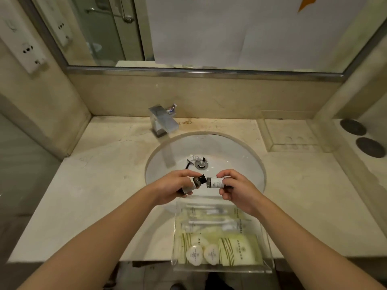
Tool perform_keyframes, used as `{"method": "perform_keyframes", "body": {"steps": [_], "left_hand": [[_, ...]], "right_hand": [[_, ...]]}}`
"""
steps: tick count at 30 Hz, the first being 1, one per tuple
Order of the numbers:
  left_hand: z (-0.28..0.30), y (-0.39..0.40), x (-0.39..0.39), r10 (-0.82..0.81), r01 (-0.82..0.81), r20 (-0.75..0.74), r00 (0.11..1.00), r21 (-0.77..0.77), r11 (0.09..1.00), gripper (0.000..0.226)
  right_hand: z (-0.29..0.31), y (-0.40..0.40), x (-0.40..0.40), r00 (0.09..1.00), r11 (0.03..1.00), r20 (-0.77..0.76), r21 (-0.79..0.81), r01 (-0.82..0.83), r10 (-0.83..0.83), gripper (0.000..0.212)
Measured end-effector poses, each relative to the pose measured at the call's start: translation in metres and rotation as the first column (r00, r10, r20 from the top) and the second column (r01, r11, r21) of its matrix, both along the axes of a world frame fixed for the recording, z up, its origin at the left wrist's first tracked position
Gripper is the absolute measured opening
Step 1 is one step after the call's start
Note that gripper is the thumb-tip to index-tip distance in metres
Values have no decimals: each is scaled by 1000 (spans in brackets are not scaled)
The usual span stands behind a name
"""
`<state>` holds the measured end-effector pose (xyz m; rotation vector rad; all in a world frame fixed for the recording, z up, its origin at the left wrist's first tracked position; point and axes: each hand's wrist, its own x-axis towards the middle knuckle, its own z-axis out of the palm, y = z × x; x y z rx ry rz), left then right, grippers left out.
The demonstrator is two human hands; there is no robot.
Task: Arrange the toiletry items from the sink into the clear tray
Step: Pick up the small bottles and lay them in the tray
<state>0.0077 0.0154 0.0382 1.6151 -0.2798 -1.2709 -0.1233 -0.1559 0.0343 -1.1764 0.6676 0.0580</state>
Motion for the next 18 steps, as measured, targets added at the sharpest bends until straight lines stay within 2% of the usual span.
{"method": "perform_keyframes", "body": {"steps": [8,14,18], "left_hand": [[0,15,-19,-88,89,231,969,6,996,36],[-11,22,-32,-89,93,313,945,2,996,41],[-15,26,-43,-112,101,437,892,48,994,42]], "right_hand": [[2,14,-33,1000,998,13,-54,8,-8,28],[-1,21,-49,999,989,-47,-145,-7,0,21],[-12,23,-60,994,975,-106,-220,-26,3,17]]}}
